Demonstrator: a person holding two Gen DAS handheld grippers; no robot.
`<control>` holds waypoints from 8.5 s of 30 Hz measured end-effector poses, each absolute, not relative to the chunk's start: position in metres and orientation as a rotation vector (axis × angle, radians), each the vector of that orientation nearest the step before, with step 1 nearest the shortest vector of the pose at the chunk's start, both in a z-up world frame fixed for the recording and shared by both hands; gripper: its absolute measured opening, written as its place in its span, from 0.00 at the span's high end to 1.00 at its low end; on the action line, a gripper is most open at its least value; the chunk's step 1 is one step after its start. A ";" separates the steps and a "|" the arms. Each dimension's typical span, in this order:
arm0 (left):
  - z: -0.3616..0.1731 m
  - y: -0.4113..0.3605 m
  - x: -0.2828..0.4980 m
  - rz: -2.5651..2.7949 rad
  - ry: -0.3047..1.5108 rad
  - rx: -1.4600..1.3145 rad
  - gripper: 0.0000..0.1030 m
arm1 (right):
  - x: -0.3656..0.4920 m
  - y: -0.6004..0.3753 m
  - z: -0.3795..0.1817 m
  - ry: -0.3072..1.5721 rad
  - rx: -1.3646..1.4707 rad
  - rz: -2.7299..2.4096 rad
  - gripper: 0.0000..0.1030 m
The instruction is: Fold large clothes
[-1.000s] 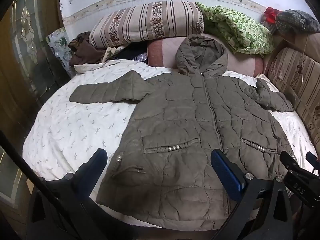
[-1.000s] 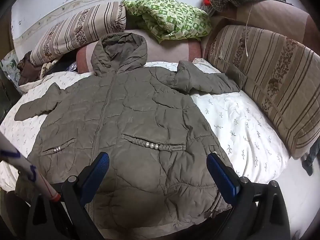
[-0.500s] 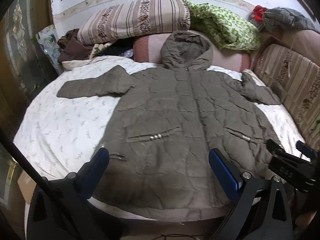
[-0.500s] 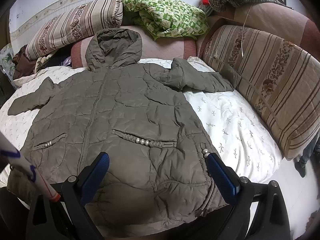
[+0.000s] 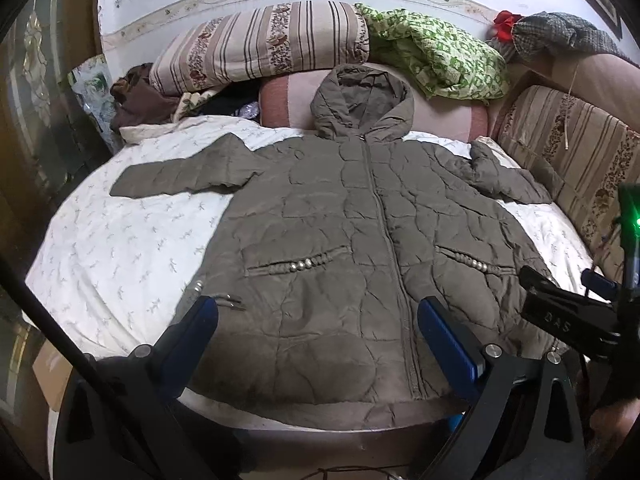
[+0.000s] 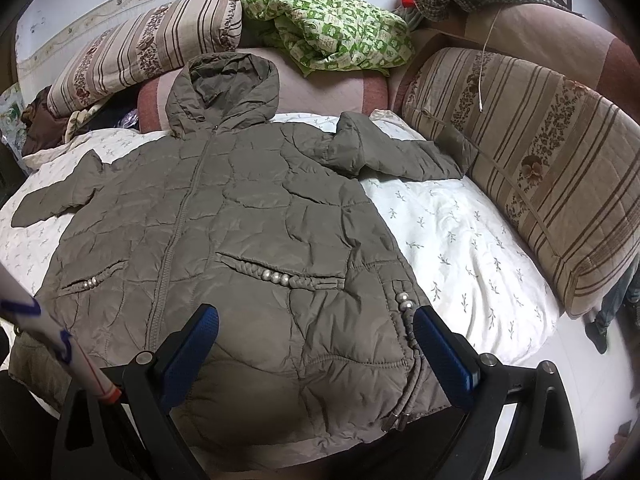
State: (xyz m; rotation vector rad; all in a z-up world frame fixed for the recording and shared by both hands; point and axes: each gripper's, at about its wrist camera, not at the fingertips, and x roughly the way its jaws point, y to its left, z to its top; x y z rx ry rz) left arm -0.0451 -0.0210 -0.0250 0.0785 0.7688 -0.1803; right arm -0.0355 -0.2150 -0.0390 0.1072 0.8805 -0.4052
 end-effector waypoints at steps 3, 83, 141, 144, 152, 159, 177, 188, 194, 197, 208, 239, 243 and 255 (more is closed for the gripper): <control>-0.027 -0.016 -0.046 -0.191 0.785 0.046 0.03 | -0.036 -0.214 -0.039 0.881 0.105 -0.404 0.03; -0.012 0.075 0.025 0.078 0.787 0.031 0.03 | 0.024 -0.198 -0.049 0.944 0.001 -0.372 0.03; -0.081 0.331 0.285 0.255 0.887 -0.191 0.09 | 0.120 -0.048 -0.108 1.104 -0.236 -0.137 0.03; -0.091 0.350 0.318 0.178 0.915 -0.291 0.18 | 0.127 -0.051 -0.117 1.130 -0.215 -0.135 0.03; -0.154 0.393 0.385 0.051 1.008 -0.689 0.20 | 0.139 -0.053 -0.131 1.148 -0.162 -0.109 0.03; -0.165 0.391 0.413 0.002 0.984 -0.754 0.20 | 0.140 -0.041 -0.121 1.080 -0.196 -0.051 0.03; -0.120 0.396 0.338 0.225 0.857 -0.879 0.86 | 0.271 0.154 -0.107 0.733 -0.614 0.361 0.04; -0.132 0.413 0.334 0.214 0.858 -0.932 0.86 | 0.342 0.241 -0.157 0.747 -0.750 0.375 0.65; -0.075 0.368 0.327 0.165 0.818 -0.734 0.86 | 0.337 0.198 -0.117 0.787 -0.483 0.371 0.83; -0.041 0.332 0.317 0.095 0.770 -0.644 0.86 | 0.324 0.163 -0.095 0.781 -0.323 0.356 0.84; 0.028 0.116 0.318 -0.214 0.696 -0.267 0.86 | 0.265 -0.003 -0.074 0.797 0.101 0.178 0.86; -0.031 -0.007 0.260 -0.296 0.959 -0.223 0.35 | 0.233 -0.255 -0.138 0.913 0.686 0.226 0.26; -0.050 0.016 0.247 -0.255 0.994 -0.207 0.35 | 0.267 -0.242 -0.148 0.917 0.766 0.351 0.11; -0.102 0.009 0.276 -0.058 1.043 -0.093 0.35 | 0.317 -0.233 -0.166 0.881 1.067 0.600 0.80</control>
